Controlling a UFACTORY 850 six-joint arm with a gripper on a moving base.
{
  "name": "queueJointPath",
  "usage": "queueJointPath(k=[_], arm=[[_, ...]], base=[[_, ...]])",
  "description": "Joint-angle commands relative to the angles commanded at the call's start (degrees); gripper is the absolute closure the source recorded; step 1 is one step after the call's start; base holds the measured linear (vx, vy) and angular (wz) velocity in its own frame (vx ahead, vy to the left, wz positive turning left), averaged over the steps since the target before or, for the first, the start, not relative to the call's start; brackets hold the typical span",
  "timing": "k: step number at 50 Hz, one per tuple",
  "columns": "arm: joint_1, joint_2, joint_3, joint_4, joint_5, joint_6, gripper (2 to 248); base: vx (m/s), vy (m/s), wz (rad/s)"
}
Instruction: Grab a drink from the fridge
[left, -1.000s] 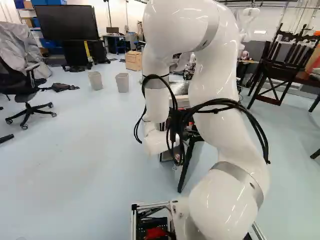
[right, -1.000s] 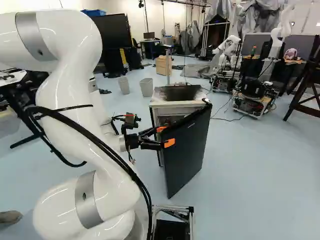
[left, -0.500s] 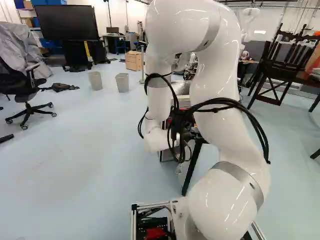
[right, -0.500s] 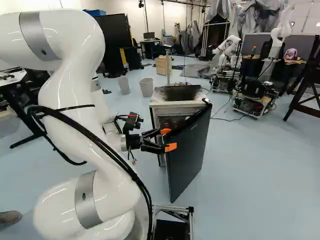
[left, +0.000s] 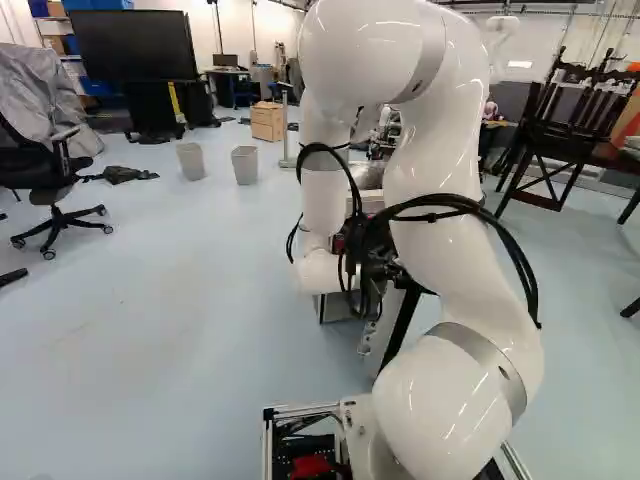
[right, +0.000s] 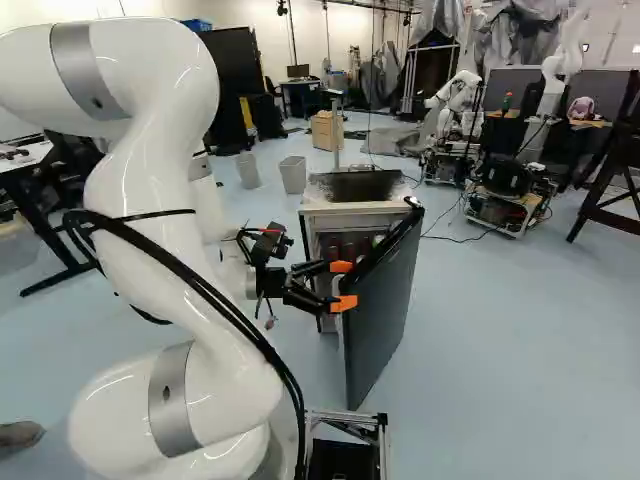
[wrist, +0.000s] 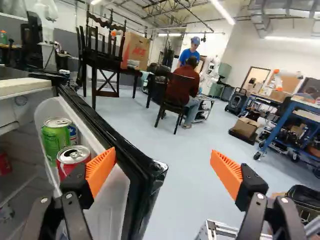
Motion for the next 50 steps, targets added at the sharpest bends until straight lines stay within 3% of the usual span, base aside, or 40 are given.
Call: queueJointPath(k=[32, 50], arm=[[-7.44, 0.13, -3.68, 6.14, 0.0, 0.0, 3], [-11.87, 0.14, -6.04, 7.18, 0.0, 0.0, 3]], base=[[0.0, 0.0, 0.0], [0.0, 0.0, 0.0]])
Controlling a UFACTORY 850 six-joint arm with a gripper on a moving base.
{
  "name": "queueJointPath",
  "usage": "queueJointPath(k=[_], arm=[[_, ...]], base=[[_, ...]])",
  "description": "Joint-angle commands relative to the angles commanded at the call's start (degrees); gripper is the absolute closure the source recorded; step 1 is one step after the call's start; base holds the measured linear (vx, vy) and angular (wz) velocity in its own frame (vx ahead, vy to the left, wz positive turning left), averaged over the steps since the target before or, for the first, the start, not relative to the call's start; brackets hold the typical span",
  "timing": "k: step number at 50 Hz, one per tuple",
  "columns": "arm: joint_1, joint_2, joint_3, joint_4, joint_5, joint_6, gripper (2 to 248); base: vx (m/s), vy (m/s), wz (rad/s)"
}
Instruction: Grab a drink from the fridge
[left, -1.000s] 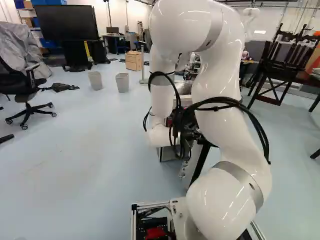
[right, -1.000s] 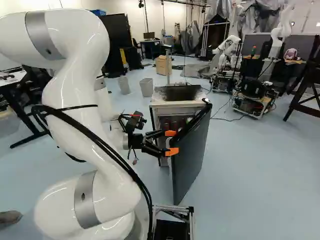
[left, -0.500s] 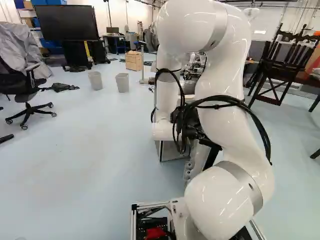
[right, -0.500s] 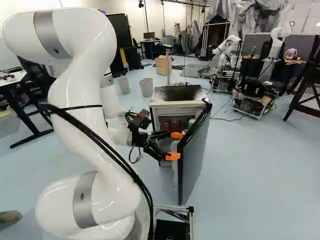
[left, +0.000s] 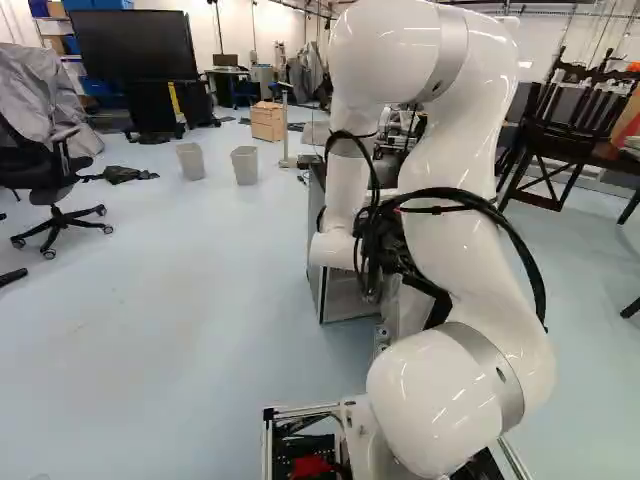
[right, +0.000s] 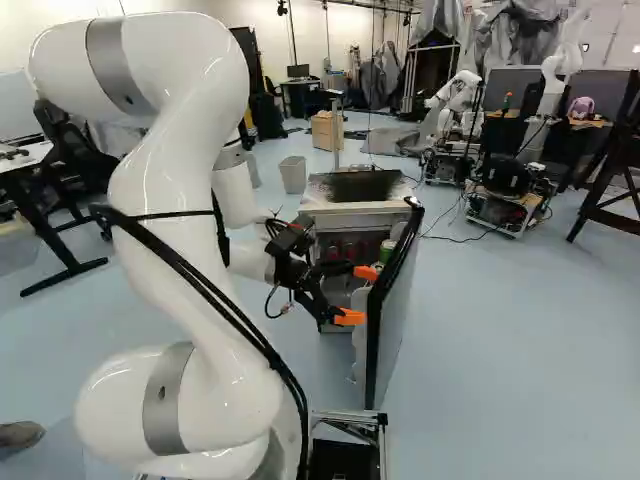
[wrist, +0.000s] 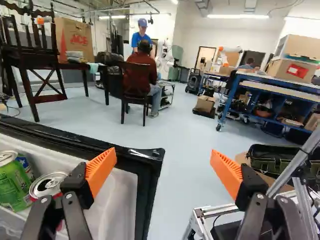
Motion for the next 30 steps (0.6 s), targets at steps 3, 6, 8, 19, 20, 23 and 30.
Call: queueJointPath(k=[3, 6, 8, 19, 20, 23, 30], arm=[[-0.77, -0.02, -0.43, 0.0, 0.0, 0.0, 3], [-1.43, -0.03, -0.8, 0.0, 0.0, 0.0, 3], [-1.91, -0.05, -1.07, 0.0, 0.0, 0.0, 3], [-4.45, -0.18, -2.56, 0.0, 0.0, 0.0, 3], [-4.68, -0.19, -2.7, 0.0, 0.0, 0.0, 3], [-5.36, -0.24, -3.11, 0.0, 0.0, 0.0, 3], [-6.94, -0.37, -4.09, 0.0, 0.0, 0.0, 3]], base=[[0.0, 0.0, 0.0], [0.0, 0.0, 0.0], [0.0, 0.0, 0.0], [0.0, 0.0, 0.0], [0.0, 0.0, 0.0], [0.0, 0.0, 0.0], [0.0, 0.0, 0.0]])
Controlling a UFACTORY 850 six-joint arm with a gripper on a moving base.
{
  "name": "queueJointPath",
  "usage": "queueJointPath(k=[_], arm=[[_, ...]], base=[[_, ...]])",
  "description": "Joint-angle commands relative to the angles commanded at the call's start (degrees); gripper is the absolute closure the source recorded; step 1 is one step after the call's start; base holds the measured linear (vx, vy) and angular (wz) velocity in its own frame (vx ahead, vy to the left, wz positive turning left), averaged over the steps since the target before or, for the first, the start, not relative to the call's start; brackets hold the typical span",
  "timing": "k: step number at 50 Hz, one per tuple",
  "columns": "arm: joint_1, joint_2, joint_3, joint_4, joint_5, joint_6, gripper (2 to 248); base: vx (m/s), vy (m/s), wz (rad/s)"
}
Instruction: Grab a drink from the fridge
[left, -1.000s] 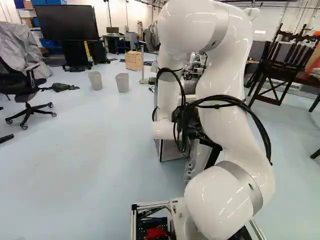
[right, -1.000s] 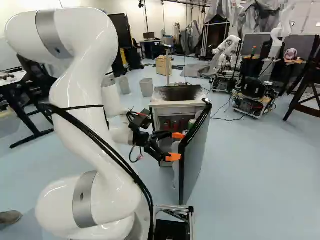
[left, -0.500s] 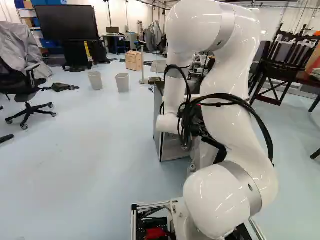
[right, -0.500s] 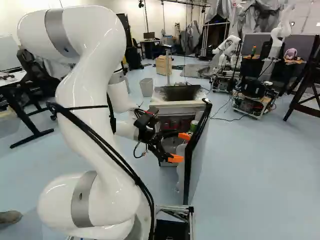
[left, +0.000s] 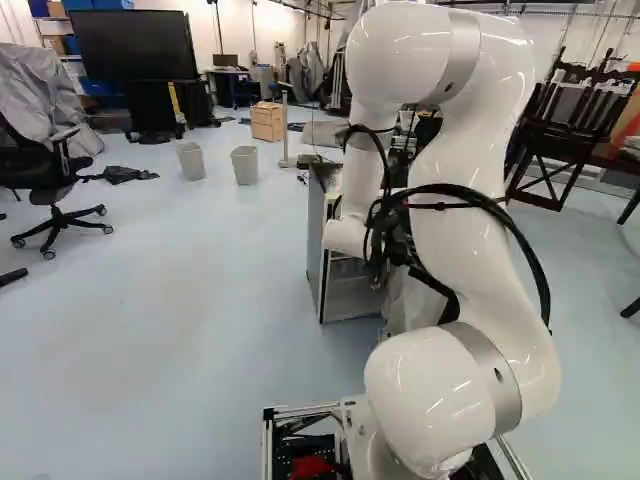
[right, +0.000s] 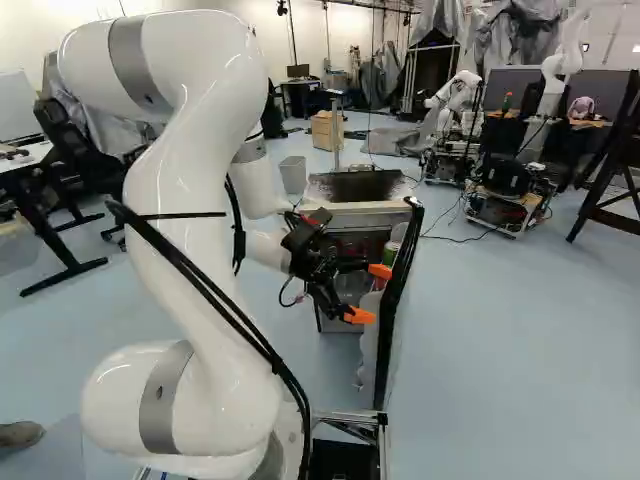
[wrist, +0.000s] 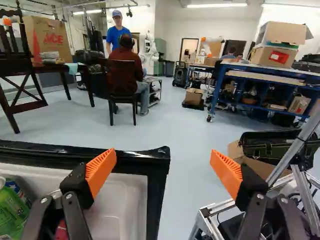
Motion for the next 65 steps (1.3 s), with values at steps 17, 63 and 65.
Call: queueJointPath(k=[17, 63, 65], arm=[[-3.75, -0.41, -2.45, 0.0, 0.0, 0.0, 3], [-13.69, -2.49, -10.5, 0.0, -3.98, 0.0, 3], [-14.08, -2.6, -10.85, 0.0, -4.25, 0.0, 3]], base=[[0.0, 0.0, 0.0], [0.0, 0.0, 0.0], [0.0, 0.0, 0.0]])
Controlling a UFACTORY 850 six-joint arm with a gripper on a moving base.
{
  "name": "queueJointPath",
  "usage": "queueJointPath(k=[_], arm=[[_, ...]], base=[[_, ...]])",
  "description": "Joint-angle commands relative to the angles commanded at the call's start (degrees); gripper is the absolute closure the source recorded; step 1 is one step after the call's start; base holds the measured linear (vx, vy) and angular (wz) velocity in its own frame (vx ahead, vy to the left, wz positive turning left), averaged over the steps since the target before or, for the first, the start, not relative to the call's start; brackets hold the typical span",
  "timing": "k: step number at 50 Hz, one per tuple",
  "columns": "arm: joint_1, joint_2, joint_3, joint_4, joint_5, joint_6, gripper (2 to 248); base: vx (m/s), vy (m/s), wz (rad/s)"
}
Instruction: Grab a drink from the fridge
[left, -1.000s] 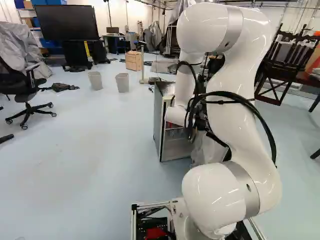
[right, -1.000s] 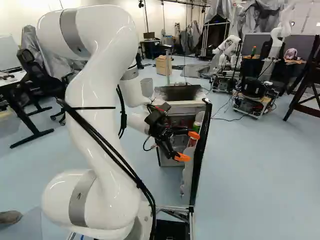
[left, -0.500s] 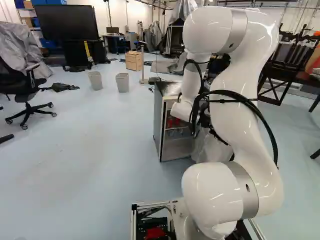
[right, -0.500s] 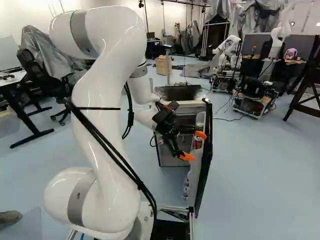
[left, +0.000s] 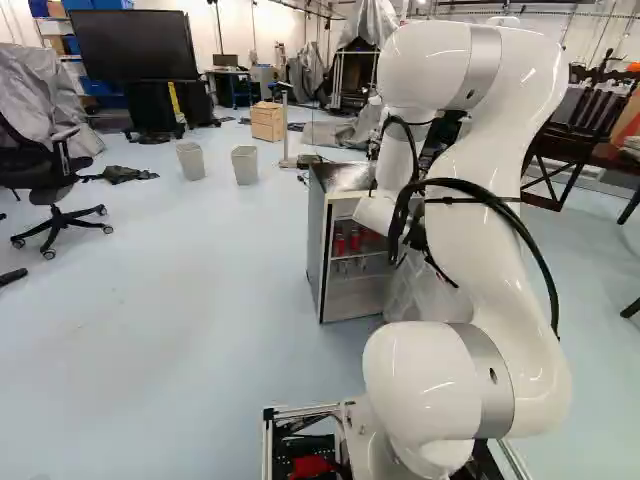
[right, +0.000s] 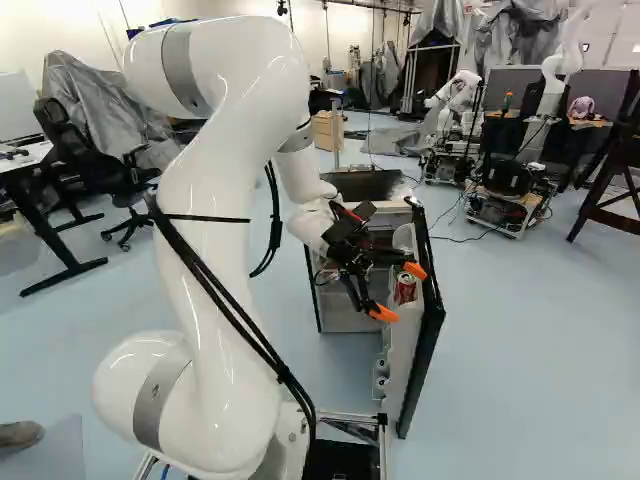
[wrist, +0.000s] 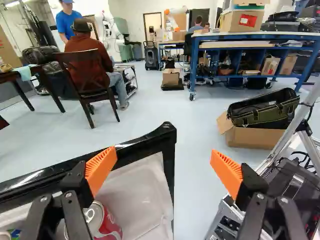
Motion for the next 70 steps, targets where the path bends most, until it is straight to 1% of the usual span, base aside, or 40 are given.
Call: queueJointPath(k=[29, 70], arm=[[-5.14, -1.84, -5.33, 0.0, -0.71, 0.0, 3], [-10.55, -5.36, -14.3, 0.0, -0.71, 0.0, 3]], base=[[0.0, 0.0, 0.0], [0.0, 0.0, 0.0]])
